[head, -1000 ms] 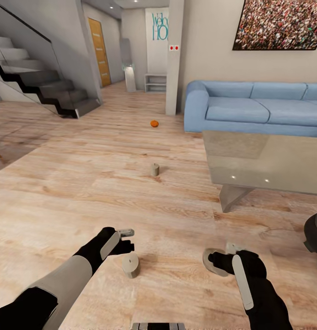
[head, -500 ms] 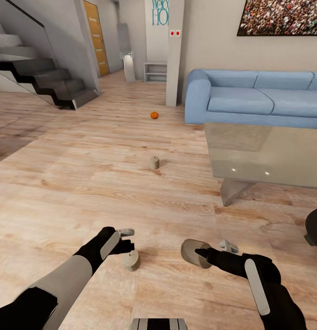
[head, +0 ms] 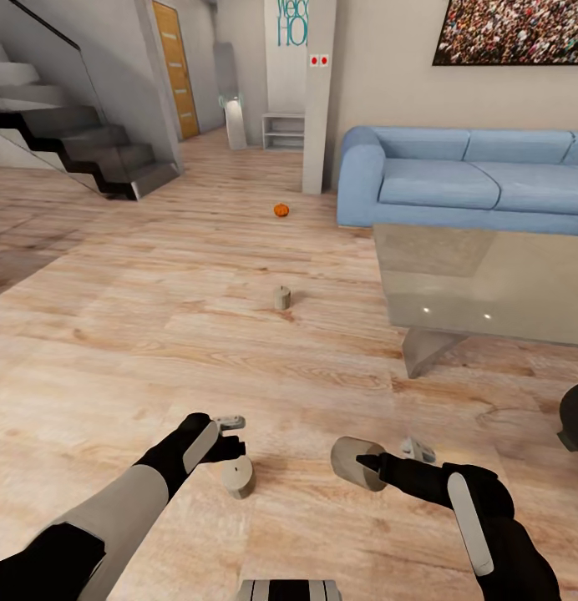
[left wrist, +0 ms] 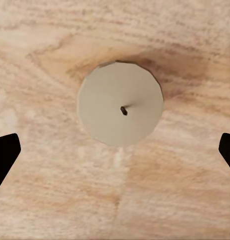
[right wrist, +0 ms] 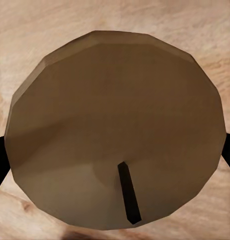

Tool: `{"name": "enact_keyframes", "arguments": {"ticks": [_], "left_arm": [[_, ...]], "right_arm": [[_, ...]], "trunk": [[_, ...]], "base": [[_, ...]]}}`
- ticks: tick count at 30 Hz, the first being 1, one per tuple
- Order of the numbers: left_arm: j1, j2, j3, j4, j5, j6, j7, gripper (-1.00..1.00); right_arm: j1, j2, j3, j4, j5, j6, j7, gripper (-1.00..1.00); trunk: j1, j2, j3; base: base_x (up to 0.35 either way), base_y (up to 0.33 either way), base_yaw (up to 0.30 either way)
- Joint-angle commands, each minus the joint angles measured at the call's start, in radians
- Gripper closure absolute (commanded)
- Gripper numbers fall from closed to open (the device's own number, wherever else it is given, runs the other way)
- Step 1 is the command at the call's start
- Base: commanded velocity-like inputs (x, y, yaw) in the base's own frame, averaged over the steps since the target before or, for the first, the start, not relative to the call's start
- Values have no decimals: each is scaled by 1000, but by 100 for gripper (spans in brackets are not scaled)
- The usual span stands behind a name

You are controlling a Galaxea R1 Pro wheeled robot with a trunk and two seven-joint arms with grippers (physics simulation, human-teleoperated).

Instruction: Place each of the two pumpkins and all three candles from the living room inside a cabinet in the living room (use any cabinet), then make sure every cabinet is closed, and position the cauldron so it is next to a table in the living room.

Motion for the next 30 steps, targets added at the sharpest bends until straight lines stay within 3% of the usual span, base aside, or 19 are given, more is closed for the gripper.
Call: {"name": "enact_keyframes", "arguments": {"ticks": [1, 15, 30], "left_arm": [[-1, 1, -8, 1, 11, 2, 8, -100], [-1, 0, -11, -3, 11, 0, 8, -100], [-1, 0, -20, -3, 11, -2, 10, -100]], "right_arm": [[-1, 1, -3, 0, 6, 5, 9, 100], [-1, 1, -3, 1, 8, 5, 8, 100], [-1, 1, -3, 1, 8, 5, 8, 100]], "trunk": [[0, 0, -1], [0, 0, -1], [0, 0, -1]], "base": [[39, 0, 0], [253, 0, 0], [33, 0, 0]]}}
